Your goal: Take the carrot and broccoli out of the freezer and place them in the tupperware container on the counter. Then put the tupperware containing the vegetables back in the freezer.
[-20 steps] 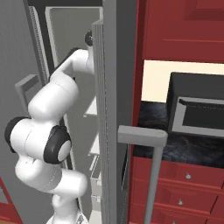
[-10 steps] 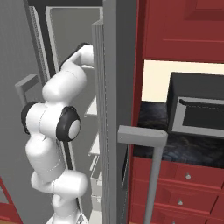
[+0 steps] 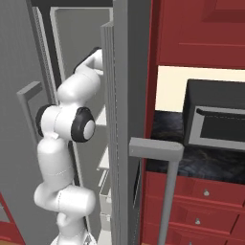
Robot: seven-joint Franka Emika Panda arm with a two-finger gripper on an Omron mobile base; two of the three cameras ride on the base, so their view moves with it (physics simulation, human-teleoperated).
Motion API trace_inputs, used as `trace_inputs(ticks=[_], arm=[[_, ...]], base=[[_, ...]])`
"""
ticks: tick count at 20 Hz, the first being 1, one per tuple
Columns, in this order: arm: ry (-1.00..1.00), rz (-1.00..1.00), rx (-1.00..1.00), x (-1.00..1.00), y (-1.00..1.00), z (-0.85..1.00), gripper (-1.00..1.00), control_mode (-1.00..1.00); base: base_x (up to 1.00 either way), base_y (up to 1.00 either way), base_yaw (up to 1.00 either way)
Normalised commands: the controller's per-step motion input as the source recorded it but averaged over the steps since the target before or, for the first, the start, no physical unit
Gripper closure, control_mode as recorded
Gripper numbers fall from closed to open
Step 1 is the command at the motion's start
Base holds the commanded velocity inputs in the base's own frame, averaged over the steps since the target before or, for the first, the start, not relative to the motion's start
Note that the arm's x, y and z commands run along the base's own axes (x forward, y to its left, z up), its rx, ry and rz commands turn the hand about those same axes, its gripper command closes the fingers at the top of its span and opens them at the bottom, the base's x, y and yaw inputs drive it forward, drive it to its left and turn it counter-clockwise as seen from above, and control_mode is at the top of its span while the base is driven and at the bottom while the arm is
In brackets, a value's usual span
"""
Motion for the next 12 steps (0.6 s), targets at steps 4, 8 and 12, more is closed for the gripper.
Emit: trace_inputs(ticks=[4,8,12], arm=[[0.00,-0.01,0.00,0.31,-0.40,-0.19,1.00,-1.00],[-0.03,0.00,0.06,-0.16,-0.26,-0.09,1.00,-1.00],[-0.15,0.00,0.05,-0.99,-0.07,0.00,1.00,-1.00]], base=[[0.00,0.00,0.00],[0.00,0.00,0.00],[0.00,0.00,0.00]])
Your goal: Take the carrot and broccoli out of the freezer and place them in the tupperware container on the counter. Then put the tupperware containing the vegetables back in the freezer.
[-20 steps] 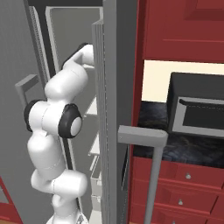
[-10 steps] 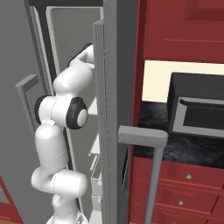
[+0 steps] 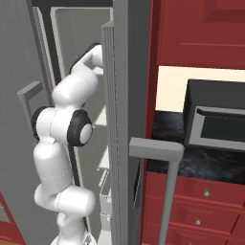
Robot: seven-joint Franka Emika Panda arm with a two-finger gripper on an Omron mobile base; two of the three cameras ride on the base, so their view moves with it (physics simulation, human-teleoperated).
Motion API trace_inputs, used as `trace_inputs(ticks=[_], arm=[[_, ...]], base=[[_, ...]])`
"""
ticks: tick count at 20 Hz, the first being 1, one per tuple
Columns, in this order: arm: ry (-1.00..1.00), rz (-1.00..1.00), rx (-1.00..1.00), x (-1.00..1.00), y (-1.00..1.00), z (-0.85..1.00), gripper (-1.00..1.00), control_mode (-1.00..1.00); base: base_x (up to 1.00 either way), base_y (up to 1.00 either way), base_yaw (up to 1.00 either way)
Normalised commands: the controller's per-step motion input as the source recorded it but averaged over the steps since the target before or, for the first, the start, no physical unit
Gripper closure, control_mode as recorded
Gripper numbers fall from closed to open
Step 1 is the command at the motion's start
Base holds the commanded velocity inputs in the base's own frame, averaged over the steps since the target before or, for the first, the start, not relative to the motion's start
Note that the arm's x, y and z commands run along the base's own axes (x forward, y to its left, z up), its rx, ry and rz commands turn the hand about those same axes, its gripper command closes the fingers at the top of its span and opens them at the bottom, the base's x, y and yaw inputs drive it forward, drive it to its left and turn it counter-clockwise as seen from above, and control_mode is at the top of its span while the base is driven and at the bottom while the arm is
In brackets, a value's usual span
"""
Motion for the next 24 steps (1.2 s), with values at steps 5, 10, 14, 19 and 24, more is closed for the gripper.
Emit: trace_inputs(ticks=[5,10,14,19,24], arm=[[-0.21,0.00,0.04,-1.00,-0.01,-0.04,1.00,-1.00],[-0.11,0.00,0.02,-1.00,0.00,0.12,1.00,-1.00],[0.02,0.00,0.00,-1.00,0.06,0.32,1.00,-1.00],[0.12,0.00,0.00,-1.00,0.35,0.26,1.00,-1.00],[0.22,0.00,0.00,-1.00,0.37,0.02,1.00,-1.00]], base=[[0.00,0.00,0.00],[0.00,0.00,0.00],[0.00,0.00,0.00],[0.00,0.00,0.00],[0.00,0.00,0.00]])
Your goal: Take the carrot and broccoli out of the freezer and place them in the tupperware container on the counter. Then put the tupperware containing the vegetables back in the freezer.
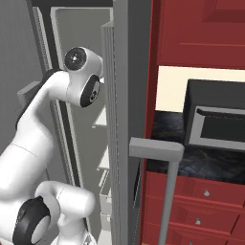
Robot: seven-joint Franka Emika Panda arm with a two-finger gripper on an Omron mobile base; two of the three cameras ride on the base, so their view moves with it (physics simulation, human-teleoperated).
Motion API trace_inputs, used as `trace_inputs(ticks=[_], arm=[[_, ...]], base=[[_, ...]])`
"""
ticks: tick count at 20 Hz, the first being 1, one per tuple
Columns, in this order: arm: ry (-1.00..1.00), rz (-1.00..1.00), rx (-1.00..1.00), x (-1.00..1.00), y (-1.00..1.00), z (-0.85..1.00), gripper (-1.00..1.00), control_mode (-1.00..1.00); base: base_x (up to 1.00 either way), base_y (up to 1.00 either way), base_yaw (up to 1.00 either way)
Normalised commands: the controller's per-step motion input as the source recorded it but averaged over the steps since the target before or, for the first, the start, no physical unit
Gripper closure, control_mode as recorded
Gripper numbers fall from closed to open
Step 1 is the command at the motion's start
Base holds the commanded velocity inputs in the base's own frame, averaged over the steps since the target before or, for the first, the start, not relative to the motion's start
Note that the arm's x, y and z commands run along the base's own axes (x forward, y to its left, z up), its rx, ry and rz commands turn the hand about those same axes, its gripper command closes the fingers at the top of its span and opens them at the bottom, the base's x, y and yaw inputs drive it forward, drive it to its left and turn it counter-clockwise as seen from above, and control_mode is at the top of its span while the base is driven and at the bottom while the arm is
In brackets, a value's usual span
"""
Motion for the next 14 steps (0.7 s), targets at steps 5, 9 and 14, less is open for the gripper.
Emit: trace_inputs(ticks=[5,9,14], arm=[[0.28,0.00,0.00,-0.97,0.24,-0.10,1.00,-1.00],[0.28,0.00,0.01,-0.74,0.08,-0.37,1.00,-1.00],[0.06,0.00,0.02,-0.55,0.00,-0.55,1.00,-1.00]], base=[[0.00,0.00,0.00],[0.00,0.00,0.00],[0.00,0.00,0.00]])
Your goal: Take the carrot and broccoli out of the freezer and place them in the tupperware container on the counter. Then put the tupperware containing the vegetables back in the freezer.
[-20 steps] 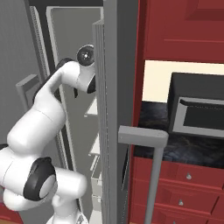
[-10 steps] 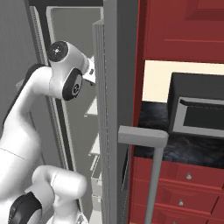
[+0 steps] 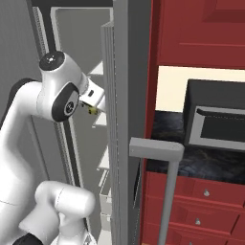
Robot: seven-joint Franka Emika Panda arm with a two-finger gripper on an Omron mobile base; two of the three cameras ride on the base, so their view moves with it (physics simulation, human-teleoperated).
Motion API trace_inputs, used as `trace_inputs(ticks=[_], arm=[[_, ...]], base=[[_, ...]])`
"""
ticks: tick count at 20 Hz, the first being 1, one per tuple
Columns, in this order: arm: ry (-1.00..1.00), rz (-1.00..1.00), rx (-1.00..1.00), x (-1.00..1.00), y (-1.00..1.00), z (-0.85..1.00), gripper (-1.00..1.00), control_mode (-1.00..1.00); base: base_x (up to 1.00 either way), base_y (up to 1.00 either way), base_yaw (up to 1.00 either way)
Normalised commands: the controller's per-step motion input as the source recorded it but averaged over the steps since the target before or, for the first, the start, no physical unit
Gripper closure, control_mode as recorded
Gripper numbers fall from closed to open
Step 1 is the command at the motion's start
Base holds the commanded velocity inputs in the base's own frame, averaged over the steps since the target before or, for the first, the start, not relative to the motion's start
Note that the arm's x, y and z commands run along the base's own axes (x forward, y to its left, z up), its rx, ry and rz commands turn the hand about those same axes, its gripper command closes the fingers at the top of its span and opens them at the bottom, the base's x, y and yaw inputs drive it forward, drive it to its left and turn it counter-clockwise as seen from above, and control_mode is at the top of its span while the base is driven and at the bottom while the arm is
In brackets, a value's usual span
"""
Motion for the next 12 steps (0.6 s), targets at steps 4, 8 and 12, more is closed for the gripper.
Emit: trace_inputs(ticks=[4,8,12], arm=[[0.02,0.00,0.00,-0.42,0.00,-0.57,1.00,-1.00],[0.00,0.00,0.00,0.00,0.00,0.00,1.00,1.00],[0.00,0.00,0.00,0.00,0.00,0.00,1.00,1.00]], base=[[0.00,0.00,0.00],[-1.00,0.03,0.00],[-1.00,0.22,0.00]])
